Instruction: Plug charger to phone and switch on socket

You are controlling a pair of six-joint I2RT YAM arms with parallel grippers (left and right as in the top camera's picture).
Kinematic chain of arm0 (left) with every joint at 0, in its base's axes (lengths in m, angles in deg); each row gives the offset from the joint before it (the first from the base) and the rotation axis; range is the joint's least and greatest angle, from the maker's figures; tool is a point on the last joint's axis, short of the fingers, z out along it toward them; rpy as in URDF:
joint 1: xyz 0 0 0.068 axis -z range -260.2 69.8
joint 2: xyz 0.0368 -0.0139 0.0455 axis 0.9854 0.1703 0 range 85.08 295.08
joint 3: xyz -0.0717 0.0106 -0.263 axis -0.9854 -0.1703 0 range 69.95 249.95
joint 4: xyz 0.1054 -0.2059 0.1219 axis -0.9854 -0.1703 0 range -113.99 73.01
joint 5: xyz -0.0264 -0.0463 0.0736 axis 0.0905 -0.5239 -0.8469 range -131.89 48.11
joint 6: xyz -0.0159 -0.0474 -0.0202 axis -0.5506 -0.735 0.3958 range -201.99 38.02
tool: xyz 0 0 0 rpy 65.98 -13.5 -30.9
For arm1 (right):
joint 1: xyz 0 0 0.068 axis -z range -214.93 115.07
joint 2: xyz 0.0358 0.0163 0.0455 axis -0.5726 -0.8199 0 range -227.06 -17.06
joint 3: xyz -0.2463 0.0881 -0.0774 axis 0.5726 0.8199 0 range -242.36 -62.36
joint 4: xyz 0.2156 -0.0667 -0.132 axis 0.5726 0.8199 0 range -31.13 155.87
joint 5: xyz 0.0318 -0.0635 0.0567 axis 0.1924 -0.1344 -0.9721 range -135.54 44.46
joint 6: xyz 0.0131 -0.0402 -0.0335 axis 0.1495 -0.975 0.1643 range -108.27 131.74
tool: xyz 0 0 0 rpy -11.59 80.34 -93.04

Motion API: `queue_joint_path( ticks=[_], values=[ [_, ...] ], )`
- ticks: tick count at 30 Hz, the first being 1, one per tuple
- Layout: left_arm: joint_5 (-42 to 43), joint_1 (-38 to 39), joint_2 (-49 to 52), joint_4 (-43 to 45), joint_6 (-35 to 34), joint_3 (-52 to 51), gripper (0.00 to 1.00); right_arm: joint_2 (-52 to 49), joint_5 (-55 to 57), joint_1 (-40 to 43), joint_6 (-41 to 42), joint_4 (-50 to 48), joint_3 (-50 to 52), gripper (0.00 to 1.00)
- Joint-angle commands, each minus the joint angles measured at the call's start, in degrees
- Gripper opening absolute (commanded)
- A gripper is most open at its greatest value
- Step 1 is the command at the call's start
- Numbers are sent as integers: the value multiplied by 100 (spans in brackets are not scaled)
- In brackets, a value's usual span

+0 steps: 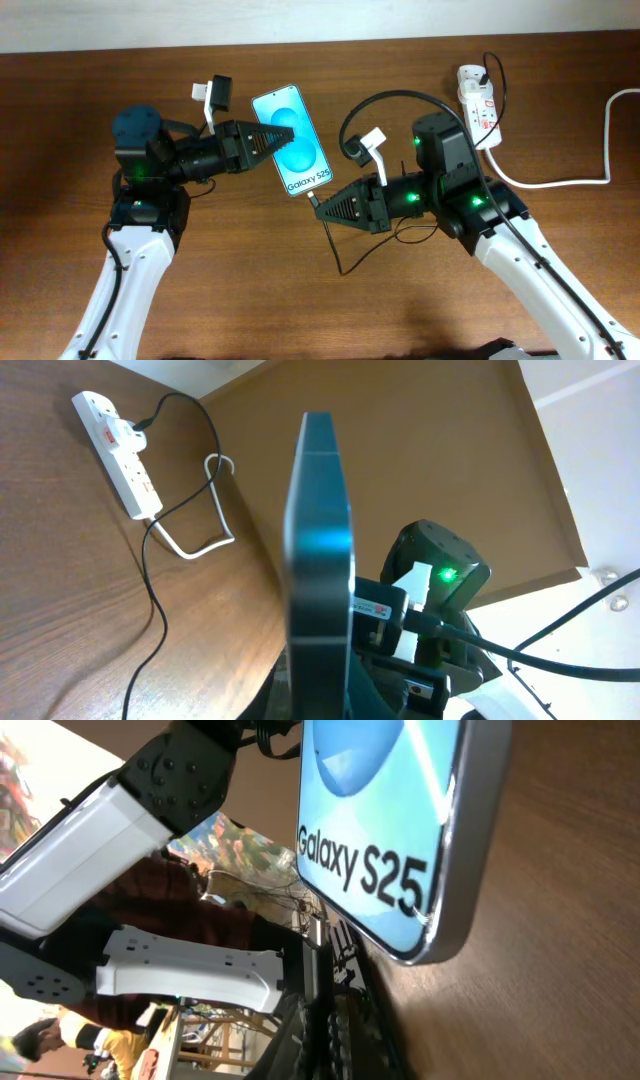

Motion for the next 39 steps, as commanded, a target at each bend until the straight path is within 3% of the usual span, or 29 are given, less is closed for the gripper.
queue_joint_path(
  ticks=[1, 11, 22, 39],
  values=[
    [197, -13, -35, 52, -9, 81, 0, 11, -129, -4, -37, -155, -42, 4],
    [358, -13, -35, 52, -11, 81, 0, 11, -9, -4, -2, -155, -42, 4],
    [339, -13, -35, 52, -11, 81, 0, 11, -7, -9, 739, 140, -42, 4],
    [343, -13, -35, 52, -9, 81, 0, 11, -162, -9, 671, -125, -42, 4]
  ],
)
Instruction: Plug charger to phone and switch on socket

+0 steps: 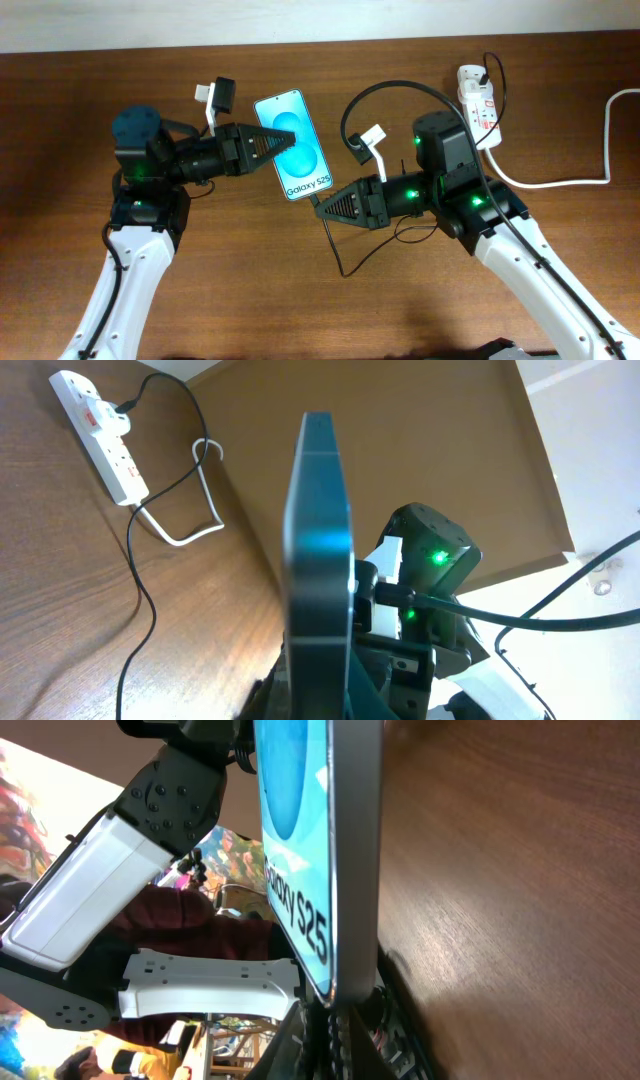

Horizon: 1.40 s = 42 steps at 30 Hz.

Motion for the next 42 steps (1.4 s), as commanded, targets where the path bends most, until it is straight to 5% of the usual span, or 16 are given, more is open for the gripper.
queue_joint_path(
  ticks=[1, 42],
  values=[
    [81, -13, -35, 50, 33, 81, 0, 11, -282, -9, -98, -39, -35, 4],
    [-90, -15, -35, 48, 33, 81, 0, 13, -57, -4, -122, 85, -35, 4]
  ],
)
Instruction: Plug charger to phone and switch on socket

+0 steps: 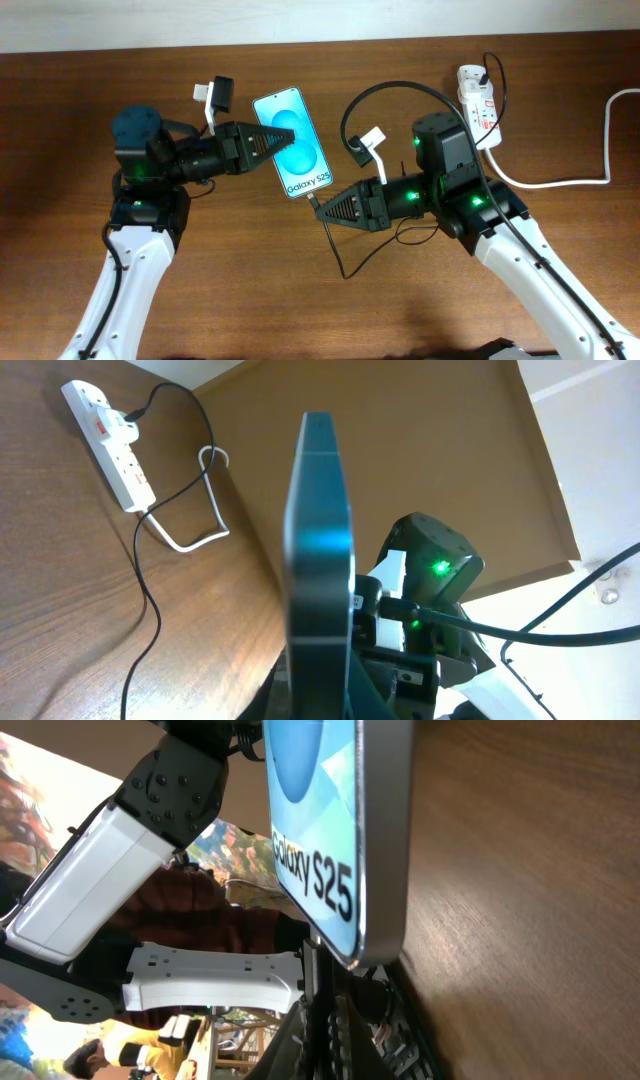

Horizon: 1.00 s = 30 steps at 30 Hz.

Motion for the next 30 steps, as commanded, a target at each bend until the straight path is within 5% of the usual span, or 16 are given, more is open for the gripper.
queue_joint_path(
  ticks=[1, 30],
  values=[
    [44, -15, -35, 50, 31, 81, 0, 13, 24, -2, -15, -66, -35, 4],
    [-518, -9, -35, 48, -181, 81, 0, 11, 203, 243, 153, -68, -35, 4]
  ],
)
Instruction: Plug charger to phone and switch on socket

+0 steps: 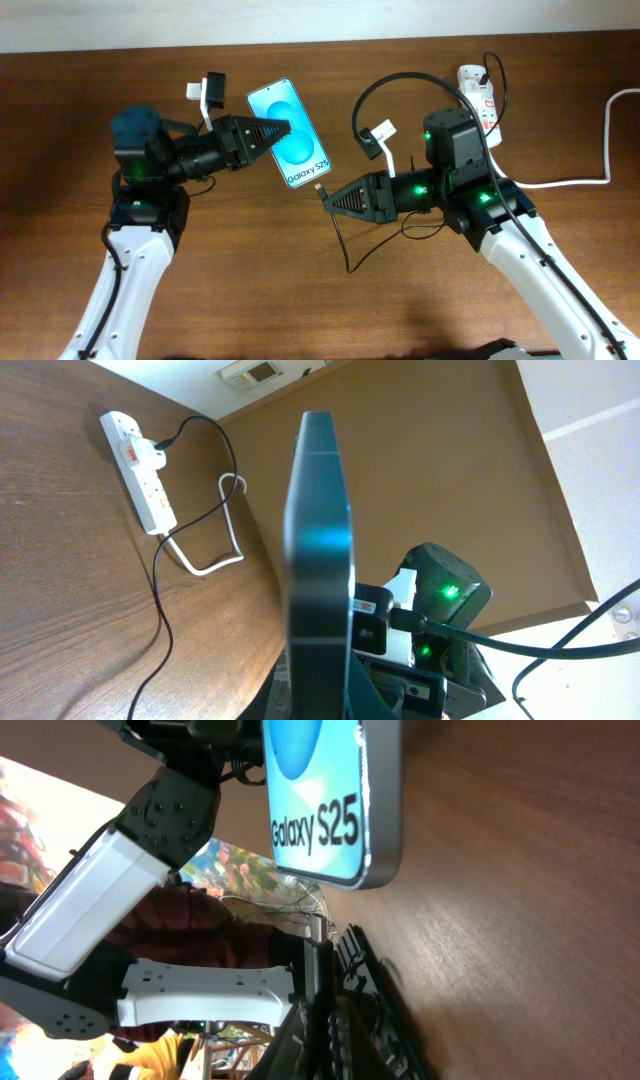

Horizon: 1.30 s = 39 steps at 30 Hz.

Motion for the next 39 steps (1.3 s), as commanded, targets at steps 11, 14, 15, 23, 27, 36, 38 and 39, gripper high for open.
queue_joint_path(
  ticks=[11, 14, 15, 23, 27, 36, 38, 39],
  values=[
    [2, 11, -35, 46, -28, 81, 0, 11, -59, -39, 146, -114, -35, 4],
    [-61, 11, -35, 46, -31, 81, 0, 11, -57, -39, 149, -177, -35, 4],
    [-87, 11, -35, 46, -31, 81, 0, 11, -57, -39, 149, -177, -35, 4],
    [-157, 17, -35, 46, -31, 81, 0, -87, -35, -39, 151, -221, -35, 4],
    [-223, 22, -35, 46, -28, 81, 0, -179, -39, -323, 177, -415, -35, 4],
    [-190, 22, -35, 46, -28, 81, 0, -179, -140, -245, 212, -474, -35, 4],
    [-190, 22, -35, 46, -28, 81, 0, -179, -114, -181, 214, -474, -35, 4],
    [-190, 22, -35, 46, -28, 81, 0, -179, -11, -127, 328, -483, -35, 4]
  ],
)
